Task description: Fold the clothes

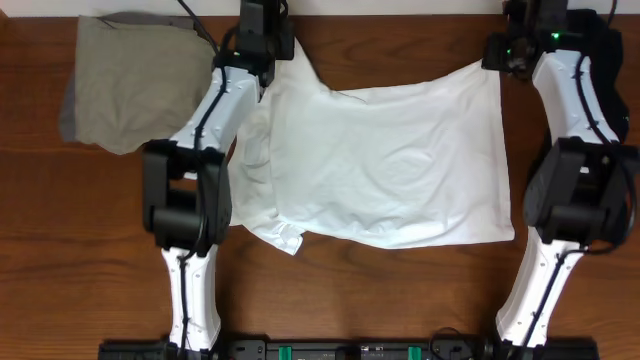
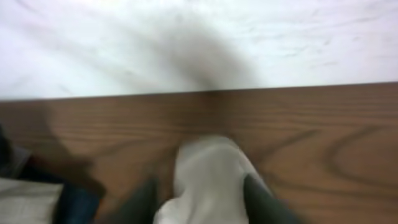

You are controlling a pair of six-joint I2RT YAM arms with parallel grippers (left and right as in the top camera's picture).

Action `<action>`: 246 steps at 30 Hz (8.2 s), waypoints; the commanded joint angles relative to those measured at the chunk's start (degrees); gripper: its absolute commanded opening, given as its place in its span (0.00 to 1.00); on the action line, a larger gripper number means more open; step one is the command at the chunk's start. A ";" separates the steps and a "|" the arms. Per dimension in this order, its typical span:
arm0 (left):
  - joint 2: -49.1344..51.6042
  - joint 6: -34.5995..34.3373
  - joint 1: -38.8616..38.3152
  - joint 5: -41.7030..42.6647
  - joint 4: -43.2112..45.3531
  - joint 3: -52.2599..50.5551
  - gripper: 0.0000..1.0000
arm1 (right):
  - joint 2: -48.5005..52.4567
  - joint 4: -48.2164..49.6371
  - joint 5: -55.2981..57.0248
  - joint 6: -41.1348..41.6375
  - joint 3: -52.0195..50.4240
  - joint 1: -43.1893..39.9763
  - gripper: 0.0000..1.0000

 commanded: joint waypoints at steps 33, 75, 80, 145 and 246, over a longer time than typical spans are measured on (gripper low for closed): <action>-32.22 -16.04 3.72 0.31 -74.01 -3.28 0.98 | -25.99 -46.64 -4.52 4.76 1.16 -0.92 0.97; -40.26 -17.79 -13.42 11.26 -36.57 -57.75 0.61 | -28.15 -49.53 -3.48 2.60 -7.78 5.62 0.84; -40.26 -17.05 -15.26 11.43 -35.17 -57.75 0.63 | -28.15 -49.53 -3.50 2.60 -7.80 6.01 0.85; -50.27 -12.48 -14.82 5.73 -54.14 -44.17 0.06 | -55.56 -23.85 4.52 14.99 -63.25 -9.75 0.89; -42.80 -10.01 -8.48 -6.67 -29.38 -37.75 0.06 | -41.16 -8.55 -7.13 5.20 -48.74 -13.70 0.01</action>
